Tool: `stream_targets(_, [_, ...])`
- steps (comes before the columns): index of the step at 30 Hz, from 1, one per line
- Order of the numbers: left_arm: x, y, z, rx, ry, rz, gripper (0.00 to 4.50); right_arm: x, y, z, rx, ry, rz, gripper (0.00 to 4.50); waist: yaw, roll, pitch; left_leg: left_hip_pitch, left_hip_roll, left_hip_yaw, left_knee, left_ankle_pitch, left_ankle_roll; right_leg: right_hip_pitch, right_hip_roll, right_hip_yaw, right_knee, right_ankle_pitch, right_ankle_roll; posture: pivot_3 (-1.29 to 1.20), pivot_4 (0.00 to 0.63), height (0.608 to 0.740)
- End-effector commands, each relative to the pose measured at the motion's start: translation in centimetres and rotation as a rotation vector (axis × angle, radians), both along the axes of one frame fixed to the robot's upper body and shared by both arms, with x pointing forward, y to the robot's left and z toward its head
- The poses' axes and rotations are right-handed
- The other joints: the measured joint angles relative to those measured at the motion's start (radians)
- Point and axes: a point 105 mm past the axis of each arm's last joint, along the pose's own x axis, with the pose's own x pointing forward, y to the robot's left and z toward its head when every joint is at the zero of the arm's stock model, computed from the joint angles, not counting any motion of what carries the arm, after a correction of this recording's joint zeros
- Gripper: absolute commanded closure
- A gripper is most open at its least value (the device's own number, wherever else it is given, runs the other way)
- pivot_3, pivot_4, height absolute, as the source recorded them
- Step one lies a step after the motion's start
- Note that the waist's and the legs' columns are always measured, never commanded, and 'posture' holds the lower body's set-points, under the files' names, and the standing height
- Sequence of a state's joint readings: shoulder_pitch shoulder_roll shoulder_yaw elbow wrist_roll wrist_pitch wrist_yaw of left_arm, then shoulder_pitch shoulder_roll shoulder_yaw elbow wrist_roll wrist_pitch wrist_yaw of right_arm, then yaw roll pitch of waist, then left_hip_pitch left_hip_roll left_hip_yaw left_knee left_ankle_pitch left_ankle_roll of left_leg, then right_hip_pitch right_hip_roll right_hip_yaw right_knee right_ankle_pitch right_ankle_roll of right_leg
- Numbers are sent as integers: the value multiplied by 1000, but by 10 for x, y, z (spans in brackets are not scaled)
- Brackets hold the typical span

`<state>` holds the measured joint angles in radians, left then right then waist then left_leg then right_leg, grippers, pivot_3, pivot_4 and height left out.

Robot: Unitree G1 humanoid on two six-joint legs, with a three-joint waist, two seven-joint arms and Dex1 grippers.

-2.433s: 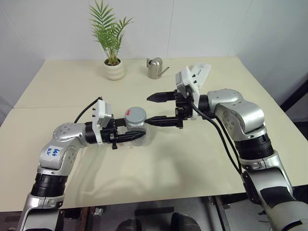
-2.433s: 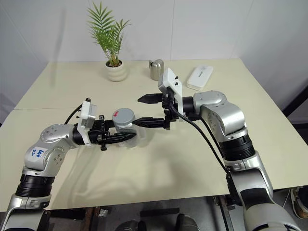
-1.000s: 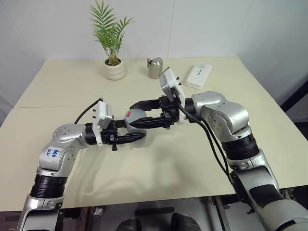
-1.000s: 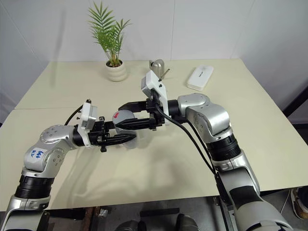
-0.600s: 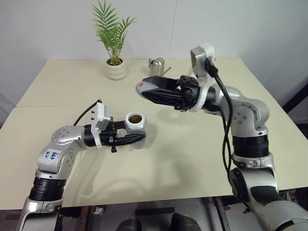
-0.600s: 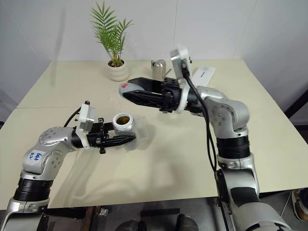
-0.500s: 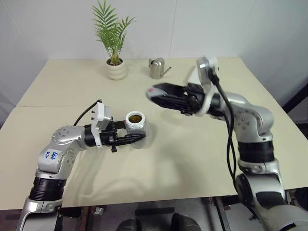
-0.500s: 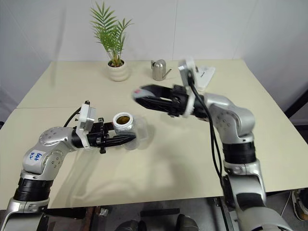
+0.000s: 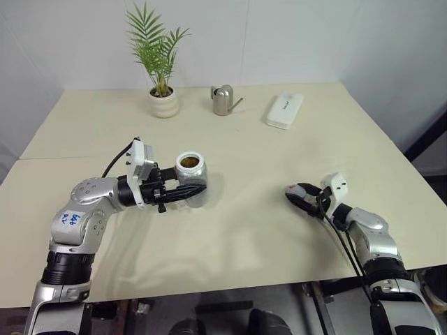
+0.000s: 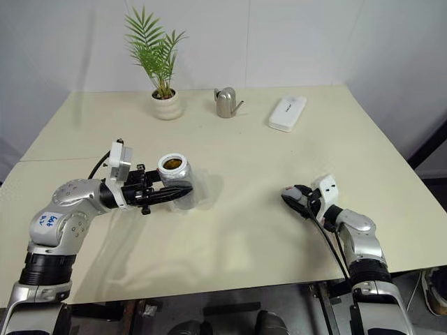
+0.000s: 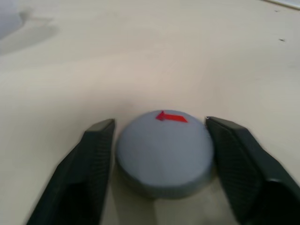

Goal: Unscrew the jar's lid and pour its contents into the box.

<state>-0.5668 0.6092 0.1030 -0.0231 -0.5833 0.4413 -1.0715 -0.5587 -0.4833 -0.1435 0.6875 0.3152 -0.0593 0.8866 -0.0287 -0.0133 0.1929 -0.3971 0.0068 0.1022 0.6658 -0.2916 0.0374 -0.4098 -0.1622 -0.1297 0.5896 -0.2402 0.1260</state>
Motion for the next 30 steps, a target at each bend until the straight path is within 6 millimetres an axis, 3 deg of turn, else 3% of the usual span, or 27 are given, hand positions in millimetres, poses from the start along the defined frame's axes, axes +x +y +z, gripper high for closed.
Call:
stream_targets(1, [-1, -1, 9, 6, -49, -16, 2572, -2, -5, 14, 48, -46, -7, 33, 0, 0, 0, 0, 0, 0, 0, 0, 0, 0, 0, 0, 0, 0, 0, 0, 150, 740])
stream_targets(3, [0, -1, 10, 6, -51, -18, 2572, -5, -5, 25, 39, -71, 26, 33, 1, 0, 0, 0, 0, 0, 0, 0, 0, 0, 0, 1, 0, 0, 0, 0, 150, 740])
stream_targets(7, [2, 2, 12, 7, -58, -7, 2572, -18, 2, 64, 4, -112, 156, 33, 2, 1, 1, -1, 0, 0, -1, 0, 0, -1, 0, 1, -1, 0, 0, 0, 150, 740])
stream_targets(9, [3, 7, 15, 4, -73, 3, 2572, -29, 13, 91, -14, -93, 269, 33, 3, 2, 1, -2, 0, 0, -1, -1, 1, -1, 0, 0, -2, 0, 0, 0, 150, 740])
stream_targets(15, [13, 26, 13, 62, -106, 85, 2572, -63, 59, 138, -159, -100, 536, 33, 0, 1, 1, -1, 3, 0, 0, -2, -1, -2, 0, -1, -2, 0, -1, 0, 150, 740])
stream_targets(19, [27, 36, 13, 149, -142, 155, 2572, -69, 77, 141, -238, -112, 592, 33, 7, 1, 1, -2, 3, 1, 0, -2, -1, -3, 1, -2, -2, 1, -2, 0, 150, 740])
stream_targets(21, [47, 48, 21, 225, -185, 284, 2572, -66, 82, 142, -229, -121, 585, 33, 20, 1, 1, -4, 3, 1, 1, -3, 0, -4, 0, -2, -2, 1, -2, 0, 150, 740])
stream_targets(23, [57, 52, 32, 256, -260, 353, 2572, -61, 82, 134, -237, -113, 555, 33, 30, 1, 1, -6, 3, 1, 2, -3, 1, -5, 0, -3, -3, 1, -2, 0, 150, 740])
stream_targets(30, [81, 56, 21, 492, -359, 524, 2572, -63, 78, 128, -206, -102, 525, 33, 36, 1, 1, -8, -1, 3, 2, -7, 5, -6, -1, -4, -3, 2, -1, 0, 150, 740])
